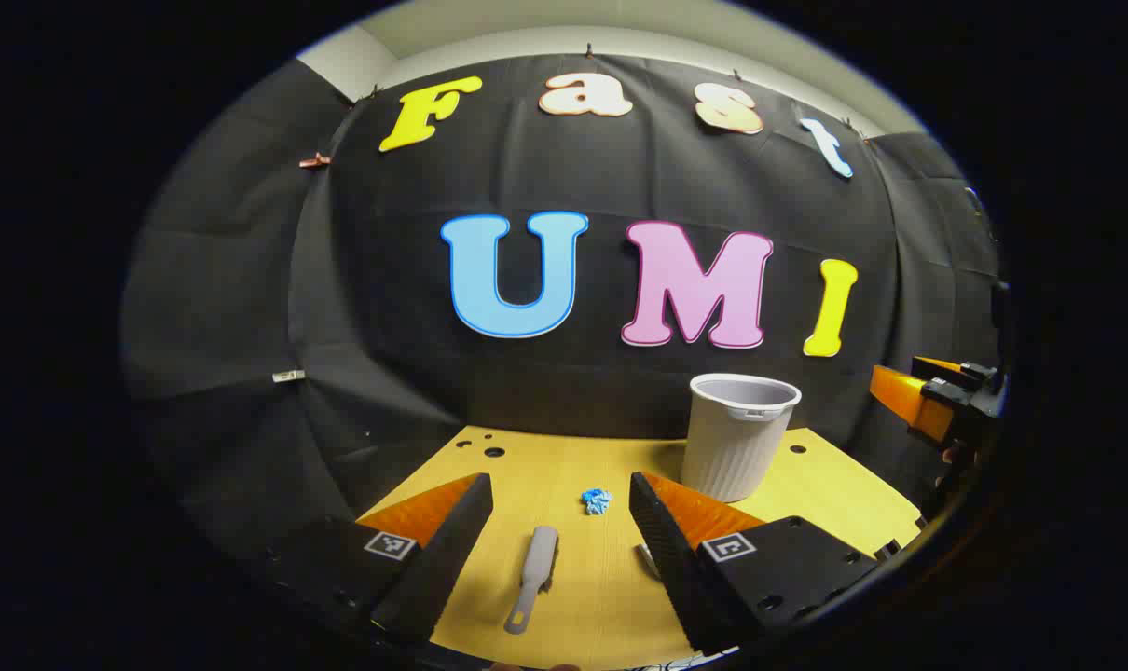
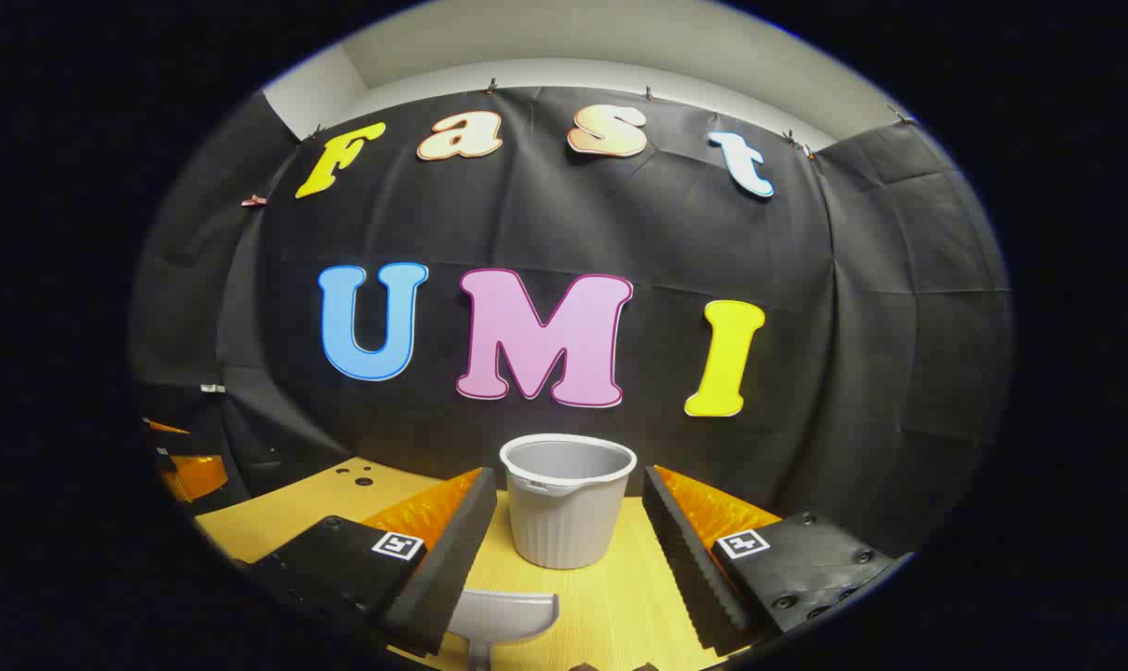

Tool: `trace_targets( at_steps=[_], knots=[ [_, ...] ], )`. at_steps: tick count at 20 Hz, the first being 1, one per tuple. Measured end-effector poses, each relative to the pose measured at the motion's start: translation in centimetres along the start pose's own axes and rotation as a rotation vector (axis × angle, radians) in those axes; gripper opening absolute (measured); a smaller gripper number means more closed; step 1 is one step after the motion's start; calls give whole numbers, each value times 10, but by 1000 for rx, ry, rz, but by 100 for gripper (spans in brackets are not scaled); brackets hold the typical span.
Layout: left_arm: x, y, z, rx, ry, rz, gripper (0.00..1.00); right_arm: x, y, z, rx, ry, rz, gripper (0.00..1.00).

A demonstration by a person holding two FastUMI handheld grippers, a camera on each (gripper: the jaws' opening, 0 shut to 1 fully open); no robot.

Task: Pick up the small broom and dustpan from the desktop, sweep the trash into the dustpan with the broom, and then empty the trash into the garbage bin.

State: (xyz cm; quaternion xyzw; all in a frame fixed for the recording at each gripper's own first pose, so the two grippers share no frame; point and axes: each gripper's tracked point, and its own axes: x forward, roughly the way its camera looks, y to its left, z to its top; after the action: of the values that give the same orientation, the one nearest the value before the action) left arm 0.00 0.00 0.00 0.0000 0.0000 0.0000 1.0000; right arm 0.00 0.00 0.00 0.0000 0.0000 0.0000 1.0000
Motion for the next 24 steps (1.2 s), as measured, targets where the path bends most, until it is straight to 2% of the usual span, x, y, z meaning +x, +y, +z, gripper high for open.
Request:
trace_targets(
  at_steps=[3,6,10,15,24],
  knots=[
    [19,3,-7,-1,31,37,95,16,5,-24,57,66,53,98],
    [33,11,-17,5,64,53,95,31,9,-40,84,123,61,98],
    [51,30,-45,-33,154,49,95,45,18,-59,99,189,50,98],
    [60,40,-74,-47,236,1,96,47,35,-80,99,247,39,98],
    [77,44,-167,55,565,-57,96,38,41,-112,77,341,15,98]
  ],
)
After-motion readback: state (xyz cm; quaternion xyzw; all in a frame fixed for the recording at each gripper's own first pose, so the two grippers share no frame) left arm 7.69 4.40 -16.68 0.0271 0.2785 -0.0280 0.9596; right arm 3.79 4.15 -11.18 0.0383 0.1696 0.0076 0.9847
